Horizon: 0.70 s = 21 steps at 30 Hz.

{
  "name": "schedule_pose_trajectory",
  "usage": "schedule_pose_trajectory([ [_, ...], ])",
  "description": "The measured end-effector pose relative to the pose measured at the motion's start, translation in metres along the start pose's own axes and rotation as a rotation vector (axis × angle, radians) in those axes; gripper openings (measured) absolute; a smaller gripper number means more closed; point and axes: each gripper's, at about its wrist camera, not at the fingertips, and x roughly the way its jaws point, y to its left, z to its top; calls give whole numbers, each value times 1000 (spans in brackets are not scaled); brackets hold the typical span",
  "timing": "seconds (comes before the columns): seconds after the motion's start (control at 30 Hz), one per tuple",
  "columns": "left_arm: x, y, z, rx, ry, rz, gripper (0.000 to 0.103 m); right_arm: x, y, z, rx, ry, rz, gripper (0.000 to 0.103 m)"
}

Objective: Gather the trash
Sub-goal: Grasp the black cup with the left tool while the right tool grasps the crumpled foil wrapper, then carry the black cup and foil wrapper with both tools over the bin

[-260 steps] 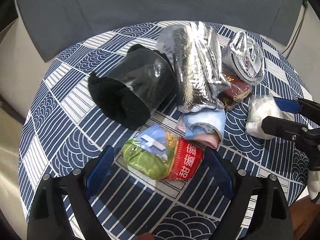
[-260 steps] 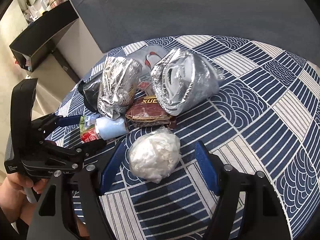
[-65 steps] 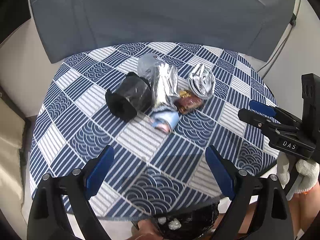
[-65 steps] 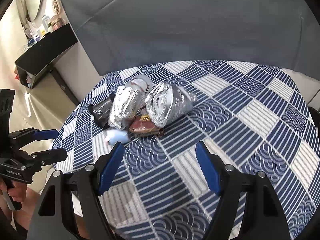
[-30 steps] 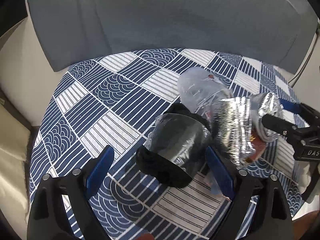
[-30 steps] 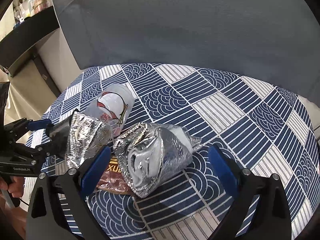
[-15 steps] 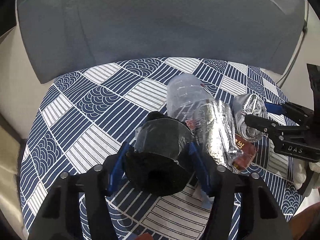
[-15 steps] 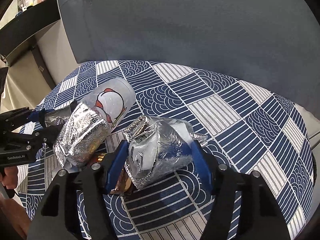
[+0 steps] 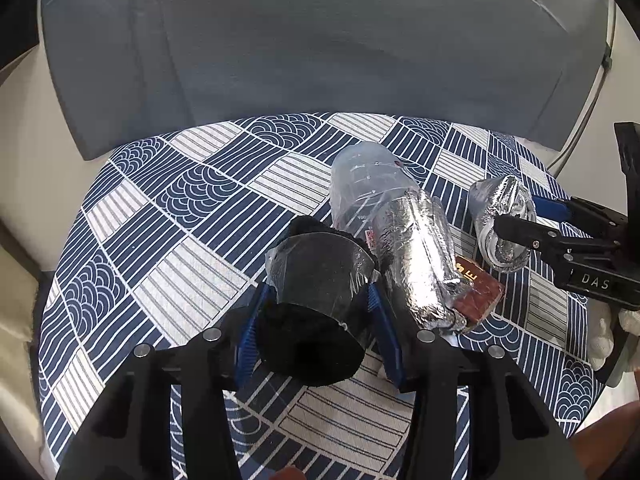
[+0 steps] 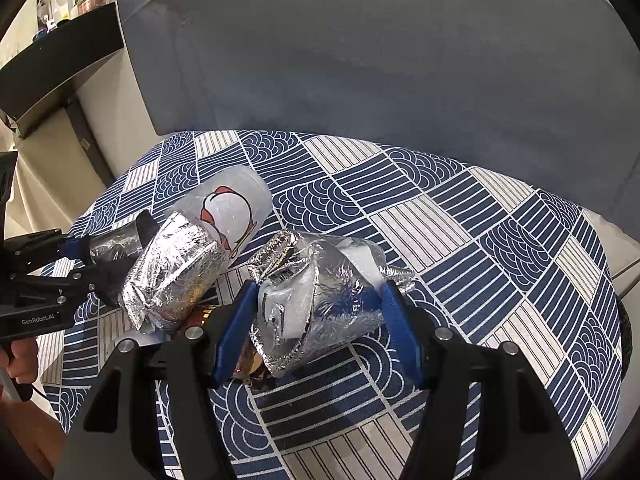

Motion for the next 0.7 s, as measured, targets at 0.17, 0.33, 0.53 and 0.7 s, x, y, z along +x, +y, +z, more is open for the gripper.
schedule_pose_trajectory([
  [0.17, -10, 0, -4, -2, -3, 2, 47, -5, 0, -1, 10, -3, -5, 63],
  [0.33, -24, 0, -6, -3, -13, -5, 47, -9, -1, -1, 23, -4, -7, 63],
  [0.53, -38, 4, -10, 7, -13, 8, 47, -20, 1, -5, 51, -1, -6, 63],
  [0.7, -59, 12, -12, 22, -17, 30, 47, -33, 7, -8, 60, -8, -4, 63],
])
